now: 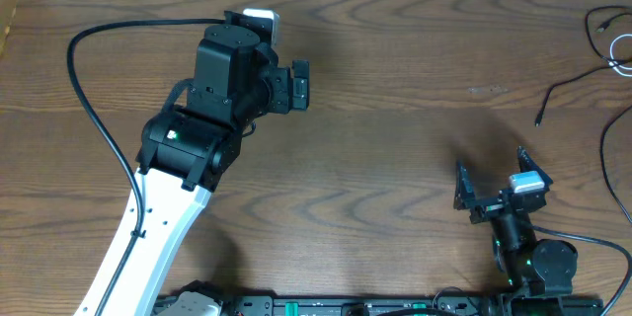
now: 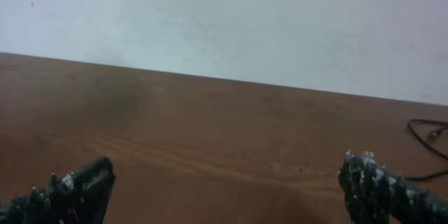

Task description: Untangle cables

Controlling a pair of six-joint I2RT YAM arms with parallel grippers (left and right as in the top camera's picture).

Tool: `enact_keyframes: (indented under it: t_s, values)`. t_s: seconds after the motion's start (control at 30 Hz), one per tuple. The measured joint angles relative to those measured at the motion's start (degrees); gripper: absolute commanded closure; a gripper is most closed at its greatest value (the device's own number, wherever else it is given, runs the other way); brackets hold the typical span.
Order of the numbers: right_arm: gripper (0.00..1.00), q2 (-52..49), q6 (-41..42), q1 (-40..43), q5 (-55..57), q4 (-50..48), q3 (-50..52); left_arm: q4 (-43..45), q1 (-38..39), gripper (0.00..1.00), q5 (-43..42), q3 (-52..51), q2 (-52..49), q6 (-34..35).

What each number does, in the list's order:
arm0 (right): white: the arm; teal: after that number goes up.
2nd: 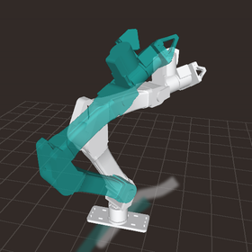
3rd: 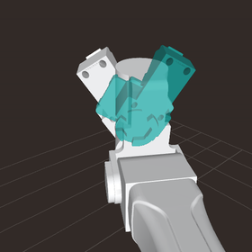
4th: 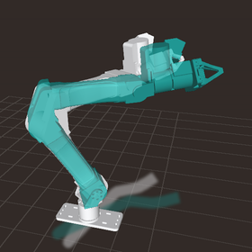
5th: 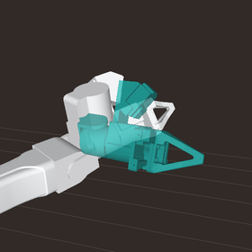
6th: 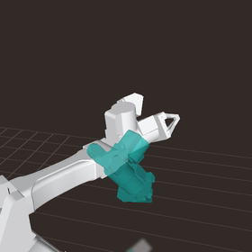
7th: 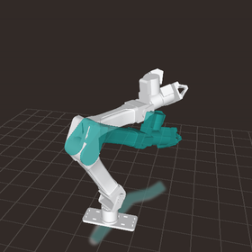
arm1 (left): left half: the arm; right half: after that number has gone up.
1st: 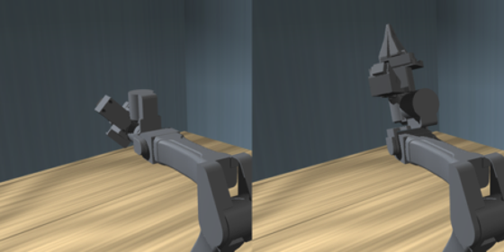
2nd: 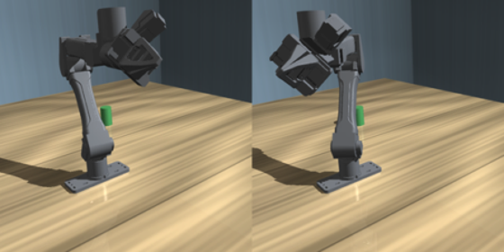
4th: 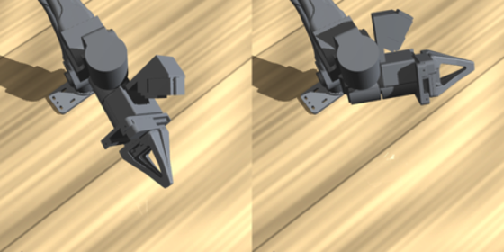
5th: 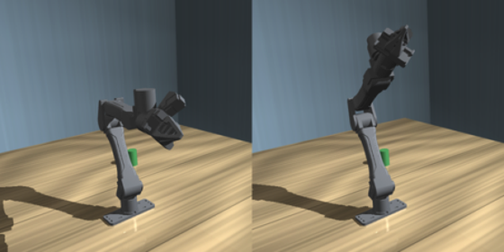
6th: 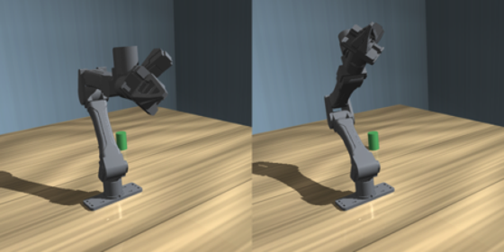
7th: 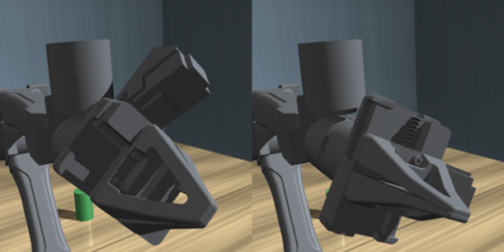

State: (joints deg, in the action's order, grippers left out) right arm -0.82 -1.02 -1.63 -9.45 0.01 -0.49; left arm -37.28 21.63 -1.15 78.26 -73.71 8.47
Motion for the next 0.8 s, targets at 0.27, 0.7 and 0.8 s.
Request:
enact_keyframes:
  t_s: [0.27, 0.7, 0.8]
  values:
    - [0.01, 0.1, 0.0, 0.0, 0.0, 3.3, 0.1, 0.0, 0.0, 0.01, 0.0, 0.0, 0.0, 0.0]
    - [0.01, 0.1, 0.0, 0.0, 0.0, 3.3, 0.1, 0.0, 0.0, 0.01, 0.0, 0.0, 0.0, 0.0]
    - [0.01, 0.1, 0.0, 0.0, 0.0, 3.3, 0.1, 0.0, 0.0, 0.01, 0.0, 0.0, 0.0, 0.0]
